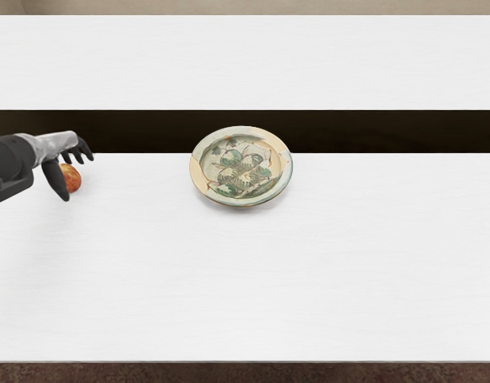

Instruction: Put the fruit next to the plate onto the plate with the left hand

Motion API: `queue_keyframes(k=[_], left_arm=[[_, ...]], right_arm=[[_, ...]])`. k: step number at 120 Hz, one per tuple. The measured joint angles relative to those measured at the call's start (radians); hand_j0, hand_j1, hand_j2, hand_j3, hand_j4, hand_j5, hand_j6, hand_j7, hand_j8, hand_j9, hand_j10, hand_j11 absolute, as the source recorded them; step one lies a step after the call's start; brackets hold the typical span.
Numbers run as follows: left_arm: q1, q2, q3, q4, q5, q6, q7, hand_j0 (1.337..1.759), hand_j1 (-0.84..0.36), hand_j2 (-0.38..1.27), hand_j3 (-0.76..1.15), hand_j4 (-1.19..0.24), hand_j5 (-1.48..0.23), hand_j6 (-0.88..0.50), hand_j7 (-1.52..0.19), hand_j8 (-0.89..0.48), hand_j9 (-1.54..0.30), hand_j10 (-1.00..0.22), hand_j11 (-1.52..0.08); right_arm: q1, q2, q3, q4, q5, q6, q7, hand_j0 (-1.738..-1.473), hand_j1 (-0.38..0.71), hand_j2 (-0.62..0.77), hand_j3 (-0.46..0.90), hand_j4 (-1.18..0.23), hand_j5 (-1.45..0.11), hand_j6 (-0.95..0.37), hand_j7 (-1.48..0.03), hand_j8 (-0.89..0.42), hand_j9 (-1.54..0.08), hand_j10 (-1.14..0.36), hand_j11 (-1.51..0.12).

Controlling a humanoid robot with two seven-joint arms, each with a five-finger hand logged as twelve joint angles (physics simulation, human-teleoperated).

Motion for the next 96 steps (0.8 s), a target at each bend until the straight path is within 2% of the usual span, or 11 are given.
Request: queue_keyframes(k=[19, 59, 71, 96], left_arm=[[-0.001, -0.014, 0.007, 0.033, 0.003, 0.031, 0.000, 1.658, -0.15, 0.09, 0.00, -0.44, -0.54, -0.44, -0.54, -0.50, -0.55, -0.44, -0.55], [0.004, -0.086, 0.025, 0.152, 0.002, 0.078, 0.000, 1.658, -0.20, 0.09, 0.00, -0.46, -0.59, -0.46, -0.59, -0.47, -0.60, -0.46, -0.59], [0.003, -0.100, 0.038, 0.179, 0.003, 0.078, 0.000, 1.657, -0.20, 0.14, 0.00, -0.46, -0.60, -0.46, -0.60, -0.46, -0.60, -0.46, -0.60], [0.002, -0.142, 0.057, 0.264, 0.002, 0.081, 0.000, 1.657, -0.19, 0.10, 0.00, -0.47, -0.61, -0.47, -0.61, -0.47, -0.61, -0.47, -0.61]], right_arm=[[0.000, 0.000, 0.000, 0.000, 0.000, 0.000, 0.000, -1.658, -0.35, 0.00, 0.00, 0.00, 0.00, 0.00, 0.00, 0.00, 0.00, 0.00, 0.00], [0.000, 0.000, 0.000, 0.000, 0.000, 0.000, 0.000, -1.658, -0.35, 0.00, 0.00, 0.00, 0.00, 0.00, 0.00, 0.00, 0.00, 0.00, 0.00], [0.000, 0.000, 0.000, 0.000, 0.000, 0.000, 0.000, -1.658, -0.35, 0.00, 0.00, 0.00, 0.00, 0.00, 0.00, 0.00, 0.00, 0.00, 0.00], [0.000, 0.000, 0.000, 0.000, 0.000, 0.000, 0.000, -1.658, -0.35, 0.00, 0.00, 0.00, 0.00, 0.00, 0.00, 0.00, 0.00, 0.00, 0.00]])
